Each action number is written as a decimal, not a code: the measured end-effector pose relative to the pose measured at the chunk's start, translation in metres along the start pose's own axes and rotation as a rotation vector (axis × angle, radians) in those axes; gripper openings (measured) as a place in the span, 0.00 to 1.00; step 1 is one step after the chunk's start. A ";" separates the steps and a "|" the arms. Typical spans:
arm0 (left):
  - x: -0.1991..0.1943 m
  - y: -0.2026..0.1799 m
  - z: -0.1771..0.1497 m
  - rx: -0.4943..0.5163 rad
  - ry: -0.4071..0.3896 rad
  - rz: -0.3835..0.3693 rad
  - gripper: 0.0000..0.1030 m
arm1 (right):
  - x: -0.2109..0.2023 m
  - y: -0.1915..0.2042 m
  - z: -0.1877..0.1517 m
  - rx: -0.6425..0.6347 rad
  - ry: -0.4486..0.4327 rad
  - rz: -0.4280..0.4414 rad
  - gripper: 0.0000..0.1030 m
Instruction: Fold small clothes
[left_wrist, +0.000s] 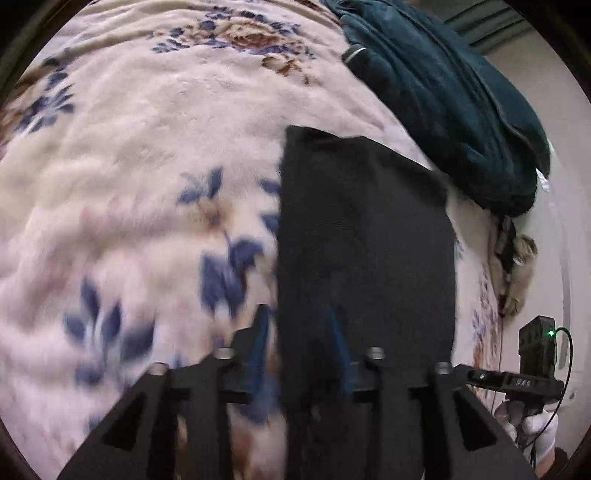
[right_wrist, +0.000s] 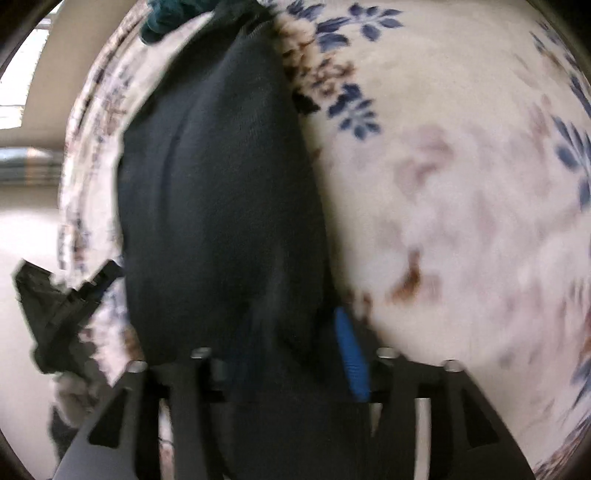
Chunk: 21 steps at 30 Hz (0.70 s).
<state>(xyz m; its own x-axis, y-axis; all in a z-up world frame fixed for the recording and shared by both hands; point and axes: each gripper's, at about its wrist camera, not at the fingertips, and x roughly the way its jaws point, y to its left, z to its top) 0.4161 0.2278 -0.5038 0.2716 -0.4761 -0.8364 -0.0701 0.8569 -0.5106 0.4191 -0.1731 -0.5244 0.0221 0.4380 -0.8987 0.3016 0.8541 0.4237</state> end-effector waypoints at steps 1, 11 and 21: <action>-0.012 -0.004 -0.016 0.005 -0.003 -0.007 0.54 | -0.007 -0.002 -0.010 0.002 0.003 0.017 0.57; -0.037 -0.011 -0.203 -0.127 0.188 0.043 0.54 | -0.006 -0.044 -0.165 0.026 0.146 -0.018 0.57; -0.033 -0.020 -0.289 -0.129 0.162 0.252 0.15 | 0.023 -0.077 -0.257 0.065 0.192 -0.032 0.57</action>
<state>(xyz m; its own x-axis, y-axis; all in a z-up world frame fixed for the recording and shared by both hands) 0.1315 0.1694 -0.5233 0.0750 -0.2860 -0.9553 -0.2400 0.9247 -0.2957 0.1518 -0.1568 -0.5486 -0.1687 0.4614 -0.8710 0.3599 0.8515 0.3813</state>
